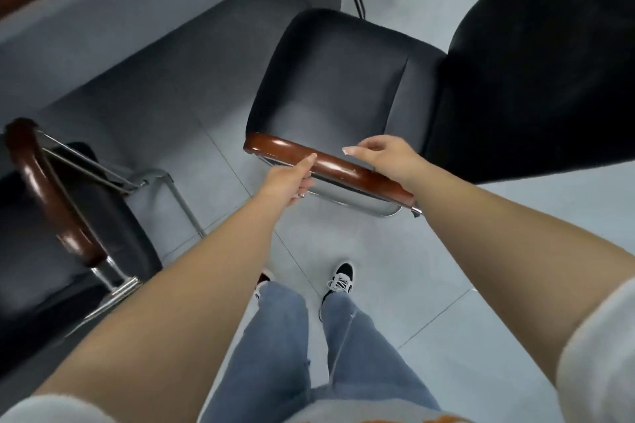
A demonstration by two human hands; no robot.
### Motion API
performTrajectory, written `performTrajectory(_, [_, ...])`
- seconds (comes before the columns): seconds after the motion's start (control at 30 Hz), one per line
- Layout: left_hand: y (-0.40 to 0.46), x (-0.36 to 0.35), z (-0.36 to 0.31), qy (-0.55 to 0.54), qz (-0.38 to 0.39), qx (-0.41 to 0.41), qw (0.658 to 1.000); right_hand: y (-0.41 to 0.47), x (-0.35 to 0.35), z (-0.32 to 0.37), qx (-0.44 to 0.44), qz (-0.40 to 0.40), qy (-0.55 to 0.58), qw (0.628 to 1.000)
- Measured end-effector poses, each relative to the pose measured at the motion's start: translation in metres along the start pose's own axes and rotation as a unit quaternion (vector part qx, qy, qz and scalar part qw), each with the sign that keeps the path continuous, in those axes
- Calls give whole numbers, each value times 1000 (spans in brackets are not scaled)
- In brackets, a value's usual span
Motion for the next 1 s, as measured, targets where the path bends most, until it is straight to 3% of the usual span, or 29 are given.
performTrajectory(0.13, [31, -3, 18, -23, -20, 51, 998, 37, -11, -34, -65, 68, -90, 992])
performTrajectory(0.23, [53, -11, 29, -79, 15, 43, 996, 50, -15, -59, -113, 117, -126, 979])
performTrajectory(0.37, [62, -18, 28, -239, 52, 3, 970, 56, -16, -65, -137, 122, -112, 977])
performTrajectory(0.43, [64, -16, 29, -264, 55, 4, 963, 58, -19, -66, -154, 118, -114, 974])
performTrajectory(0.6, [64, 2, 20, -259, 67, 8, 964, 56, -33, -55, -179, 128, -93, 971])
performTrajectory(1.0, [87, 156, -33, -173, 18, -20, 985, 79, -141, 51, -208, 150, 2, 967])
Point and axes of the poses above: each hand's wrist, its own y-axis towards the middle knuckle, its own x-axis out of the back of the hand, z = x × y, the point moved 8 cm from there along y, towards the middle knuckle, and after that the axes turned 5 degrees about z, right-handed, at the moved point
